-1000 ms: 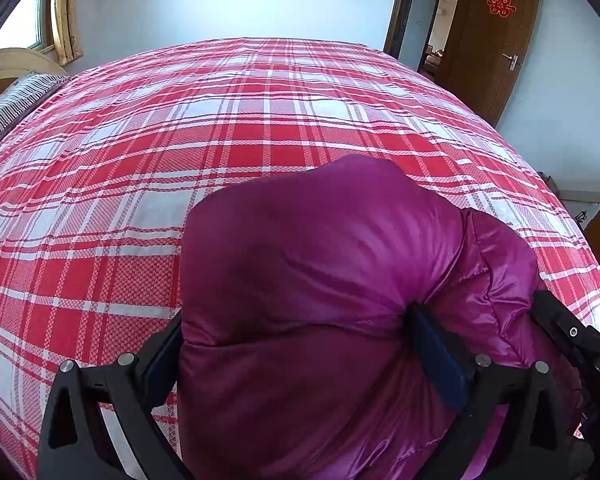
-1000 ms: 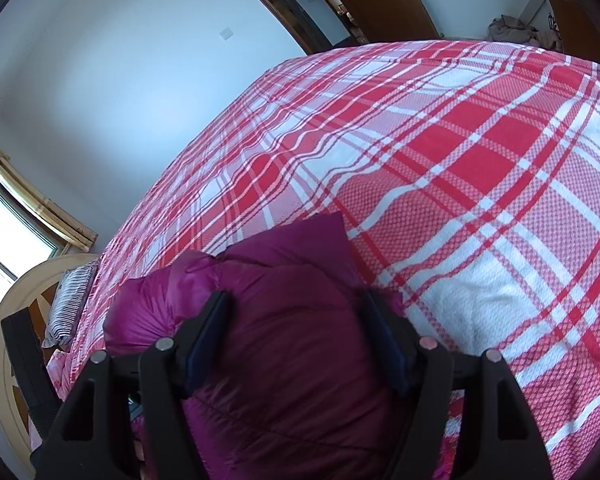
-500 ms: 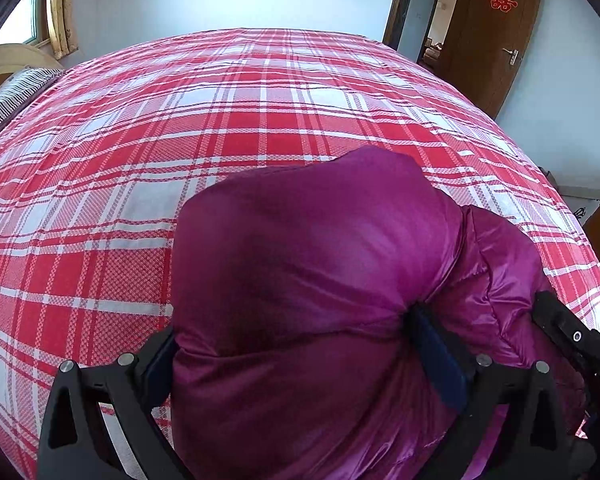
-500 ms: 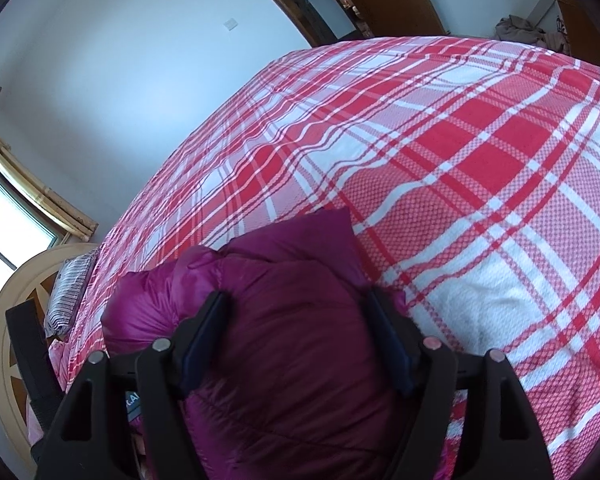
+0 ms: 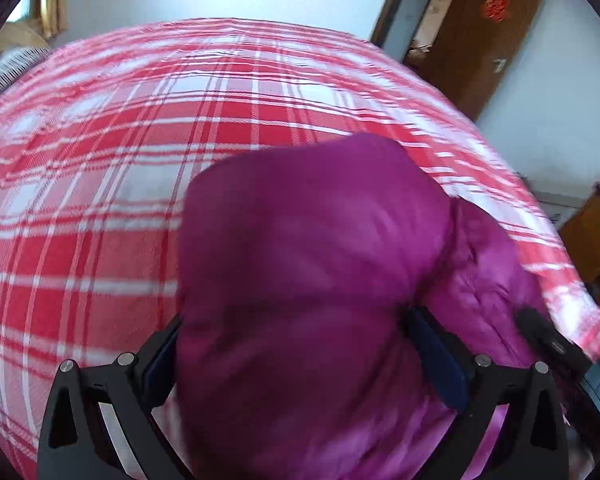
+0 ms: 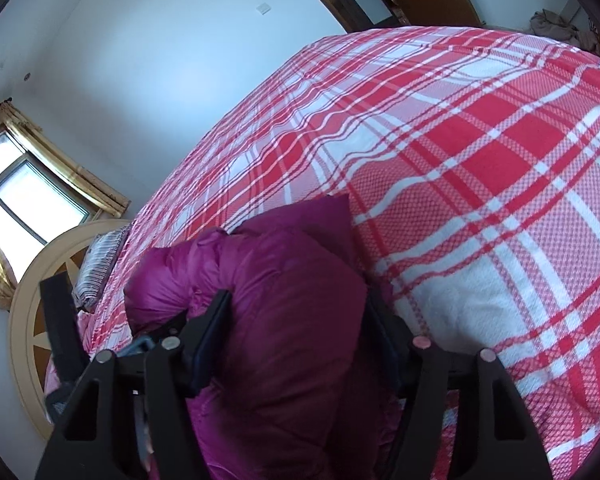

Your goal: Fold large clothes

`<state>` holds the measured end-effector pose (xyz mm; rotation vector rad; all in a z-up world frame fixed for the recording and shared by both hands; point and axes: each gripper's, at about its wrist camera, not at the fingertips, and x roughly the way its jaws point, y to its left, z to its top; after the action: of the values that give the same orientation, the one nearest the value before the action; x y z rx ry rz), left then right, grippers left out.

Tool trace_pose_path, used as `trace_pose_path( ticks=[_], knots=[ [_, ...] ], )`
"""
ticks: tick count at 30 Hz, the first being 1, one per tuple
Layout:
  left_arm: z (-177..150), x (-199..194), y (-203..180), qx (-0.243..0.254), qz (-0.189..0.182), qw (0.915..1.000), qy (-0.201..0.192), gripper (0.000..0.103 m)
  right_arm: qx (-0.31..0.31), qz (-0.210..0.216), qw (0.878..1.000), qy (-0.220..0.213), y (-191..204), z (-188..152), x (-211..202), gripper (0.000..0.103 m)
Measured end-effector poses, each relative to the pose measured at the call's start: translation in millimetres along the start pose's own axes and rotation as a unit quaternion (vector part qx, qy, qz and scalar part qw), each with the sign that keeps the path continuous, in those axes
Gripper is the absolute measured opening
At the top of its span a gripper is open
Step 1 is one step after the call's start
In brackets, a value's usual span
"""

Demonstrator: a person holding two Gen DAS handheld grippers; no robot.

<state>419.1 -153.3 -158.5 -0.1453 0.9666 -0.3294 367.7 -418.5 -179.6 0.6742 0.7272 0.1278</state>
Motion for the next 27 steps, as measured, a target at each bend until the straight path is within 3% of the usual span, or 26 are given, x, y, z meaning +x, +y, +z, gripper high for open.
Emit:
trace_pose_path(
  ticks=[5, 9, 14, 15, 17, 20, 22, 27],
  knots=[
    [-36, -45, 24, 0.003, -0.044, 0.9985, -0.031, 0.102, 0.001, 0.023, 1.000, 0.006, -7, 0, -1, 0.062],
    [-64, -48, 42, -0.041, -0.118, 0.9920, -0.019, 0.102, 0.003, 0.028, 1.000, 0.005, -7, 0, -1, 0.059],
    [-72, -45, 27, -0.019, -0.165, 0.9858, -0.027, 0.100, 0.005, 0.072, 0.997, 0.018, -10, -6, -5, 0.050],
    [-73, -44, 21, -0.015, -0.173, 0.9844, -0.025, 0.088, 0.011, 0.077, 0.997, 0.022, -12, -6, -4, 0.046],
    [-73, -46, 12, -0.008, -0.164, 0.9861, -0.028, 0.082, 0.010, 0.081, 0.996, 0.028, -12, -6, -3, 0.038],
    [-73, -60, 2, 0.015, -0.145, 0.9884, -0.044, 0.061, -0.022, 0.071, 0.997, 0.020, 1, -9, -8, 0.025],
    [-70, -74, -1, 0.026, -0.142, 0.9881, -0.055, 0.045, -0.037, 0.067, 0.997, 0.010, 12, -14, -16, 0.022],
    [-68, -116, -1, 0.051, -0.117, 0.9886, -0.080, 0.037, -0.050, 0.089, 0.995, -0.004, 40, -24, -32, 0.019]
  ],
)
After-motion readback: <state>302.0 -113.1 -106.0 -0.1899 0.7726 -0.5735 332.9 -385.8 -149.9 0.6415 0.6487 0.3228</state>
